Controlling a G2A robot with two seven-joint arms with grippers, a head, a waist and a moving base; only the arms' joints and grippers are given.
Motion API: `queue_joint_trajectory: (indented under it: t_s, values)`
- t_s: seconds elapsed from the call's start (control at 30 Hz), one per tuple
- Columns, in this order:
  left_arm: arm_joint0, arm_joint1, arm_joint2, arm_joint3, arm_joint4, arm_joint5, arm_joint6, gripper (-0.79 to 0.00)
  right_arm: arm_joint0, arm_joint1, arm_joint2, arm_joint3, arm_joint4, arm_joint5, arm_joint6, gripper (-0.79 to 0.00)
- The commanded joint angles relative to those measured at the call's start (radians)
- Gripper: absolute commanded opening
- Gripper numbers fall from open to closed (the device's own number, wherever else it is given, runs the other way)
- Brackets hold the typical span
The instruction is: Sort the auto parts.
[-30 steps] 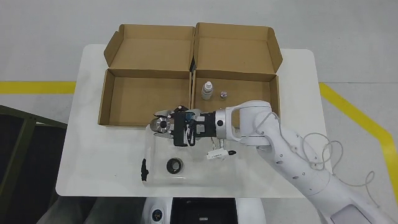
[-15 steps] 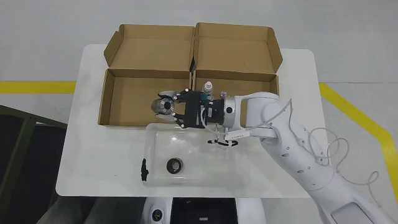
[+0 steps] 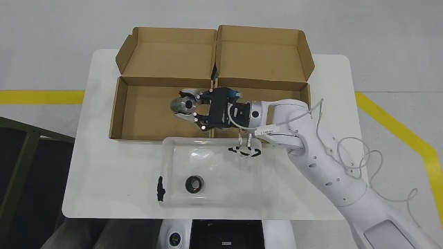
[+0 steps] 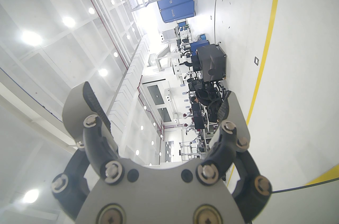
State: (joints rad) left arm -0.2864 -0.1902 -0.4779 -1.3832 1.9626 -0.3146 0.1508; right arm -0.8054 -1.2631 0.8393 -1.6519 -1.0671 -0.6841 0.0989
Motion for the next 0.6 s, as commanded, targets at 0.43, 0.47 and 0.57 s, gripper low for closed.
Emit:
queue_joint_trajectory:
  t_s: [0.43, 0.47, 0.57]
  values:
    - [0.000, 0.000, 0.000, 0.000, 0.000, 0.000, 0.000, 0.000, 0.098, -0.041, -0.074, 0.137, -0.033, 0.003, 0.050, -0.785]
    - [0.000, 0.000, 0.000, 0.000, 0.000, 0.000, 0.000, 0.000, 0.105, -0.044, -0.078, 0.149, -0.033, 0.001, 0.055, -0.785]
    - [0.000, 0.000, 0.000, 0.000, 0.000, 0.000, 0.000, 0.000, 0.126, -0.053, -0.096, 0.184, -0.037, -0.005, 0.076, -0.785]
